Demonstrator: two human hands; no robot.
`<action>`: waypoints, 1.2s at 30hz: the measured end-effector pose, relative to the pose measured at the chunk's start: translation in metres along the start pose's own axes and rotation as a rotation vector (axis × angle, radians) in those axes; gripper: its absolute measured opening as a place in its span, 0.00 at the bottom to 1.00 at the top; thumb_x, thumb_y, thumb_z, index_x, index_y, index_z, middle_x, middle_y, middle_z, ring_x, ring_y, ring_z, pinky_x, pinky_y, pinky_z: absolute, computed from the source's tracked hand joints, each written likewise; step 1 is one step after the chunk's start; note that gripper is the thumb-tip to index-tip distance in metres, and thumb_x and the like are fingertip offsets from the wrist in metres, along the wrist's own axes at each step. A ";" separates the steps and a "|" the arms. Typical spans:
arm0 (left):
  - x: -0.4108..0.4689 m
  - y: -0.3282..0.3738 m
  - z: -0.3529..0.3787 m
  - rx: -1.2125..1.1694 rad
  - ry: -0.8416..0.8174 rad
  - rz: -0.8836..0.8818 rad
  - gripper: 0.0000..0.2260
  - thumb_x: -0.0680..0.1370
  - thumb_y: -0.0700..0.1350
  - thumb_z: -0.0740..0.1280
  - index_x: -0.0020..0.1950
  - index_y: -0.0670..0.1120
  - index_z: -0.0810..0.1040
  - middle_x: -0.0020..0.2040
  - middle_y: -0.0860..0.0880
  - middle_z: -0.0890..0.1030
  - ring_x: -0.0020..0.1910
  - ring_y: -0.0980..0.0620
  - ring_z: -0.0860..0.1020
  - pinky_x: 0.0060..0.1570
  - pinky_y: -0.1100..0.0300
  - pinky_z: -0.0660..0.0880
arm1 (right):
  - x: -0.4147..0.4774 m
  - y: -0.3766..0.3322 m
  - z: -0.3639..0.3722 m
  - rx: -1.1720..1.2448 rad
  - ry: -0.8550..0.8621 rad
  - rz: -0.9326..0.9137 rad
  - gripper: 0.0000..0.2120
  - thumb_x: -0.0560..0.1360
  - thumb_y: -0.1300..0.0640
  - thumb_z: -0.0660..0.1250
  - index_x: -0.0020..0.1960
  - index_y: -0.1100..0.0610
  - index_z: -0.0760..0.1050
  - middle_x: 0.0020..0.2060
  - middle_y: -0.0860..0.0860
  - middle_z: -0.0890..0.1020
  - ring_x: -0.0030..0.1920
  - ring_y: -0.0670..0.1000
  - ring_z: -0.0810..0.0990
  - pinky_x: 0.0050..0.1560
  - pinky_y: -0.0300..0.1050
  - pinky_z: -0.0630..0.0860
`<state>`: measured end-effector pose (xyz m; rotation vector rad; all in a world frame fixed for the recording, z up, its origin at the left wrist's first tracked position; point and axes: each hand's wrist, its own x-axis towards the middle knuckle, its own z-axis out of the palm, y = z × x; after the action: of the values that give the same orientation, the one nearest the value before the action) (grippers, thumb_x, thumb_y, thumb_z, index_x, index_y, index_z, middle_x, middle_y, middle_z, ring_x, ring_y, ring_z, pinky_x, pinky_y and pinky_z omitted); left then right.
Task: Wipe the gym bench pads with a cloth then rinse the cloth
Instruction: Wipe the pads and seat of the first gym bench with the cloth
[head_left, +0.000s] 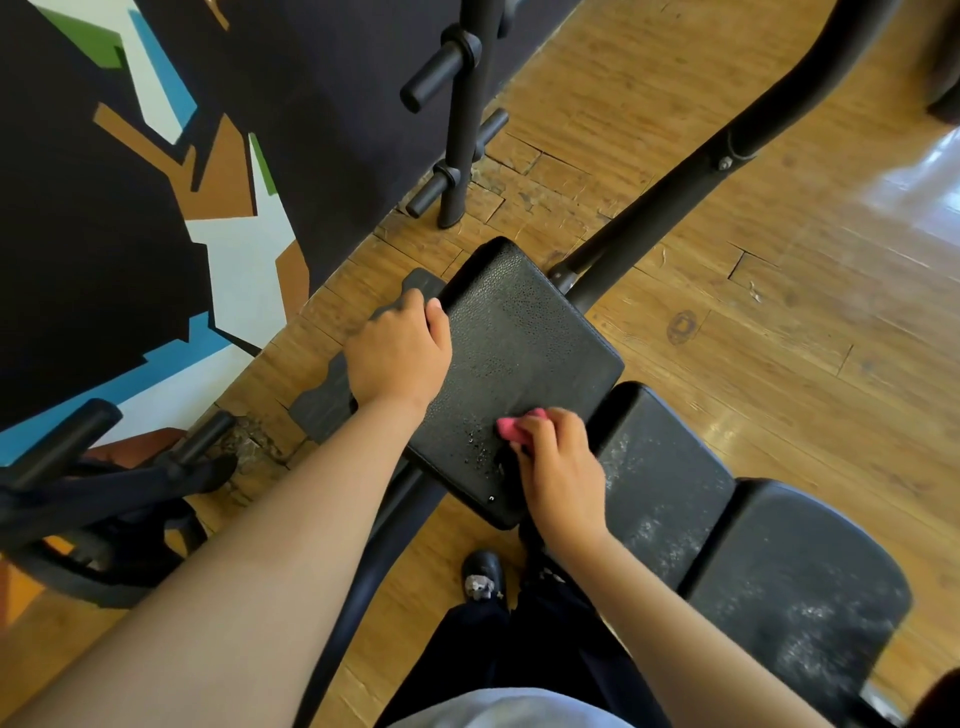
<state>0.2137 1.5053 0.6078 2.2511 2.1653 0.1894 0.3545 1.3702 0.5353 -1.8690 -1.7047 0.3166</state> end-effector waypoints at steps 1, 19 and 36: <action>0.000 0.000 0.000 -0.004 -0.002 0.002 0.18 0.83 0.51 0.49 0.49 0.44 0.75 0.33 0.47 0.75 0.29 0.47 0.72 0.27 0.60 0.63 | 0.008 0.004 -0.001 -0.003 0.012 0.037 0.16 0.77 0.47 0.58 0.53 0.56 0.76 0.52 0.54 0.76 0.51 0.56 0.78 0.30 0.47 0.77; 0.000 0.002 -0.005 -0.042 -0.022 0.008 0.18 0.84 0.51 0.48 0.49 0.43 0.74 0.35 0.43 0.79 0.33 0.42 0.78 0.36 0.51 0.78 | 0.018 0.024 -0.003 0.023 0.109 0.226 0.10 0.77 0.56 0.67 0.55 0.59 0.74 0.54 0.56 0.74 0.54 0.59 0.75 0.35 0.54 0.78; -0.001 -0.001 -0.001 -0.036 0.006 0.038 0.19 0.83 0.50 0.47 0.50 0.43 0.74 0.35 0.43 0.79 0.32 0.42 0.76 0.31 0.56 0.70 | -0.017 0.012 0.005 0.232 0.125 0.384 0.09 0.80 0.57 0.60 0.58 0.59 0.71 0.56 0.55 0.71 0.56 0.54 0.73 0.54 0.51 0.74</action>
<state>0.2130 1.5042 0.6090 2.2761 2.1061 0.2340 0.3592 1.3554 0.5209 -1.9852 -1.1663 0.5131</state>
